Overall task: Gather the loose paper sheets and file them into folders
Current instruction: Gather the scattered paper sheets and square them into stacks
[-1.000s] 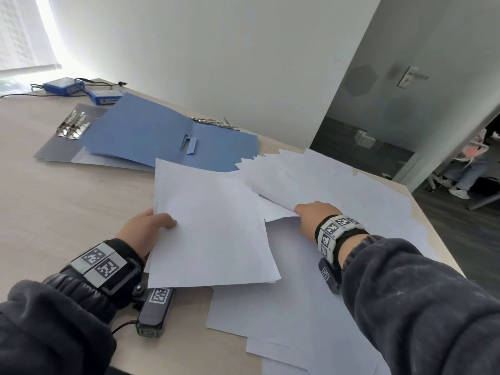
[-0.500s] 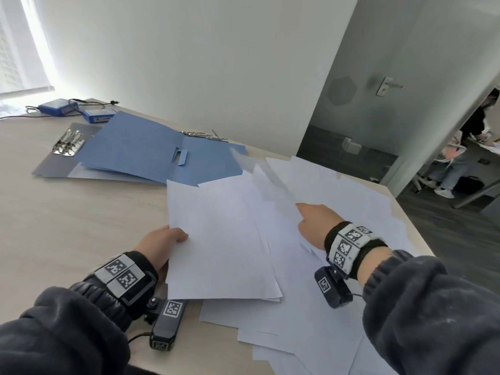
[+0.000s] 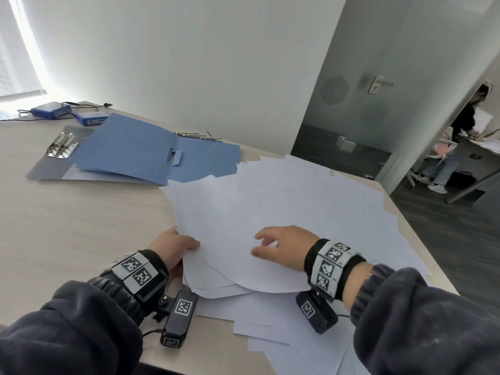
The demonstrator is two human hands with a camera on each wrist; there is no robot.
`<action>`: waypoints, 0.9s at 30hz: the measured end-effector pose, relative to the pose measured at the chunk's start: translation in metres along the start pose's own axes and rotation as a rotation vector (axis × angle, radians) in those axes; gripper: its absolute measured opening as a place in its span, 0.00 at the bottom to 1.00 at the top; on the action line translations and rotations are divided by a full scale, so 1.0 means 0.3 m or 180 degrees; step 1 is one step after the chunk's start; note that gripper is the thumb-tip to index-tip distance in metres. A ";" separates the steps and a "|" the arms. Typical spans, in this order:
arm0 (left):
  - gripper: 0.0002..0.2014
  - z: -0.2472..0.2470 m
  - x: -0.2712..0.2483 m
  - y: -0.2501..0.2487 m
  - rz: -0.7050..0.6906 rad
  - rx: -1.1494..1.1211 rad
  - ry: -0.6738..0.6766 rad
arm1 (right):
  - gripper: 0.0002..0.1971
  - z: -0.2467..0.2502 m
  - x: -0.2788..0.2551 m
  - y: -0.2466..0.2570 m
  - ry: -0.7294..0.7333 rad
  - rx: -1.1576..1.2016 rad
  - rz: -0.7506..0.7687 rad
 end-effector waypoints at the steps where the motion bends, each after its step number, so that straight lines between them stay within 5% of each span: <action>1: 0.15 -0.001 -0.001 -0.004 -0.0008 -0.0002 -0.0034 | 0.29 0.015 0.027 -0.034 -0.0137 0.0035 -0.0124; 7: 0.15 0.006 0.002 -0.007 0.0016 -0.0034 -0.0078 | 0.33 0.049 0.169 -0.174 -0.0273 0.0251 -0.0841; 15: 0.06 0.009 0.007 -0.001 -0.0107 0.0071 0.0001 | 0.37 0.025 0.269 -0.136 -0.0097 0.0556 -0.0991; 21: 0.16 0.010 0.024 0.003 -0.0341 0.0518 0.0019 | 0.49 0.000 0.270 -0.132 -0.0156 0.0167 -0.1144; 27: 0.25 0.013 0.016 0.002 -0.0355 0.0382 0.0344 | 0.46 0.011 0.256 -0.116 -0.0097 0.0210 -0.1235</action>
Point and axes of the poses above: each hand's wrist, its own x-axis towards the middle knuckle, its own z-axis out of the back of the hand, y = z × x, the point moved 1 cm from there along x, towards the middle knuckle, and after that the axes turned 10 degrees about -z, right-handed, at the moved point
